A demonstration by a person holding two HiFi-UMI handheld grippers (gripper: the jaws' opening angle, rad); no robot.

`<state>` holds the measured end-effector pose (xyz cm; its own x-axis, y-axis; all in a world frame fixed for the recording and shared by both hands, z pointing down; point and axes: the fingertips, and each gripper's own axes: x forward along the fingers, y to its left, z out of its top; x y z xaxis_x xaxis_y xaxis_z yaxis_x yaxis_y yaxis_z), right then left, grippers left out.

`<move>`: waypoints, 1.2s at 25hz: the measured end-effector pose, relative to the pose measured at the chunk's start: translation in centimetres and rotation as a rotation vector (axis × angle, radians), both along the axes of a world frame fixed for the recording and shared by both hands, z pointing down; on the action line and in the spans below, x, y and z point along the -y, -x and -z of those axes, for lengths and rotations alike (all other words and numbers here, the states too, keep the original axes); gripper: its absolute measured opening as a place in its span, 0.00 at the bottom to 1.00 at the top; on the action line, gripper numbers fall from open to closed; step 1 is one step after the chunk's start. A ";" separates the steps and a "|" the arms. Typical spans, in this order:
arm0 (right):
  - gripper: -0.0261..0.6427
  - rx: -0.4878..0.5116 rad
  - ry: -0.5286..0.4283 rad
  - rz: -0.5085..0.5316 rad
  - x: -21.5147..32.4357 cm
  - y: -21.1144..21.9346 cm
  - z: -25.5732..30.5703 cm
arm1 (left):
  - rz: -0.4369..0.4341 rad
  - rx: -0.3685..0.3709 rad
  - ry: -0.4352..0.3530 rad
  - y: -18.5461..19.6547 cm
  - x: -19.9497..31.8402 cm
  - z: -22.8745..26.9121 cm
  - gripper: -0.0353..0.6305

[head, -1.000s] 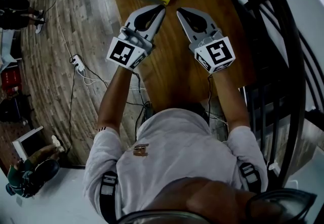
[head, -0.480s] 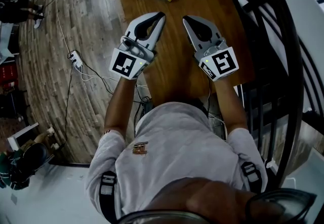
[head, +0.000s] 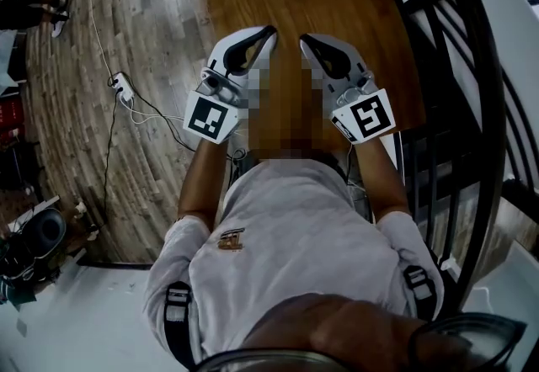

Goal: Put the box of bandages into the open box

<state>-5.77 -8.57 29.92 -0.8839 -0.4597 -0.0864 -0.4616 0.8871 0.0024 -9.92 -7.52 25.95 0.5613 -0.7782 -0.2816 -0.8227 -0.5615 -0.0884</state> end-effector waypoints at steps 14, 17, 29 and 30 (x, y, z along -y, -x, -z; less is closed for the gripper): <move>0.09 0.021 0.028 -0.014 -0.6 2.0 -0.1 | 0.007 -0.018 0.022 3.0 -1.2 -0.8 0.09; 0.09 0.024 0.039 -0.019 0.4 3.7 0.2 | 0.001 -0.022 0.034 4.7 -0.1 -0.6 0.09; 0.09 0.035 0.012 -0.012 -3.4 0.6 -0.4 | 0.001 -0.027 0.016 1.8 -3.8 -1.4 0.09; 0.09 0.035 0.011 -0.012 -3.5 0.6 -0.4 | 0.001 -0.029 0.016 1.8 -3.9 -1.4 0.09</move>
<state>-6.38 -5.11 30.34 -0.8750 -0.4709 -0.1121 -0.4715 0.8816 -0.0231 -11.69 -3.66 27.31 0.5525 -0.7831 -0.2855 -0.8254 -0.5618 -0.0561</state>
